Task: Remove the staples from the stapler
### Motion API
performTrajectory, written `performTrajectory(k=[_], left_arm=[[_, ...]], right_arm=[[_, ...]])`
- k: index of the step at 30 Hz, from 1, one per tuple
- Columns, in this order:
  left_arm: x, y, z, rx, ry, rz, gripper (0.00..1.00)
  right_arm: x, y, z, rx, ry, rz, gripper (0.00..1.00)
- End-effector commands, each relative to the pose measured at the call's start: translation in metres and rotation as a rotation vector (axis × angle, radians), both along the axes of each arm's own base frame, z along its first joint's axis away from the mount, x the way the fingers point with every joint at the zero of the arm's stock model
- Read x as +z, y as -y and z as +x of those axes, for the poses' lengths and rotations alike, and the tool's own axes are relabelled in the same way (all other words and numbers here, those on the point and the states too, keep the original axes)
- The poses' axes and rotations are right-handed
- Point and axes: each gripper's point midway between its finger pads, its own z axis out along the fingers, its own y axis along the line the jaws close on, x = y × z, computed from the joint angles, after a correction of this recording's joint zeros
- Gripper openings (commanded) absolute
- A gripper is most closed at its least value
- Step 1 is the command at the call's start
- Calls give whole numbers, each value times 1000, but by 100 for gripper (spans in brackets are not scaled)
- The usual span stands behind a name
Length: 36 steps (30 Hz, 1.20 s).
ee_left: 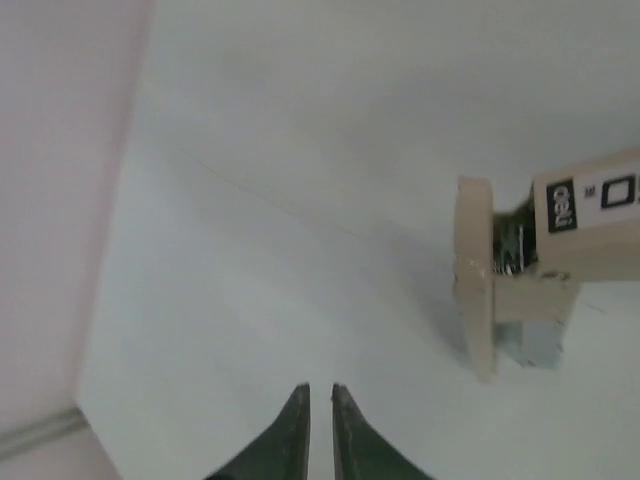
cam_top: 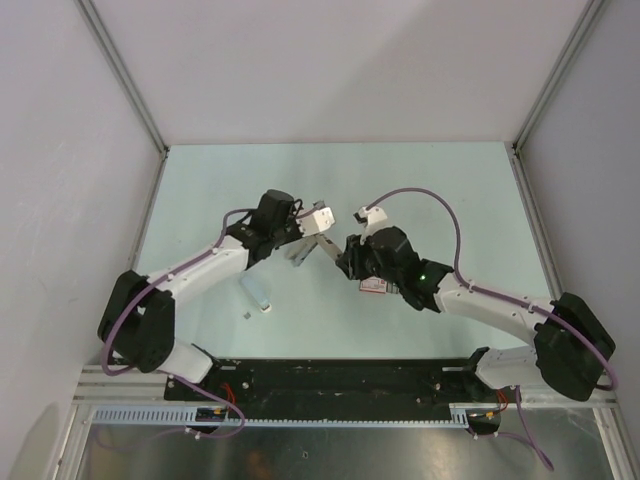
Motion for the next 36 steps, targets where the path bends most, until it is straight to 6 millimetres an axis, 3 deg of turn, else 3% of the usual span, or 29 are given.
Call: performTrajectory(k=[1, 7, 16, 27, 36], left_arm=[[-21, -3, -25, 55, -236, -144, 19], [-35, -4, -32, 25, -303, -151, 22], [-21, 28, -56, -193, -307, -190, 24], [-79, 5, -60, -207, -370, 20, 25], [-77, 2, -61, -180, -372, 9, 25]], right_arm=[[28, -6, -2, -3, 114, -19, 0], [19, -9, -19, 27, 132, -102, 0], [13, -8, -36, 64, 153, -181, 0], [-2, 9, -61, 73, 106, -283, 0], [-33, 17, -96, 100, 28, -365, 0]])
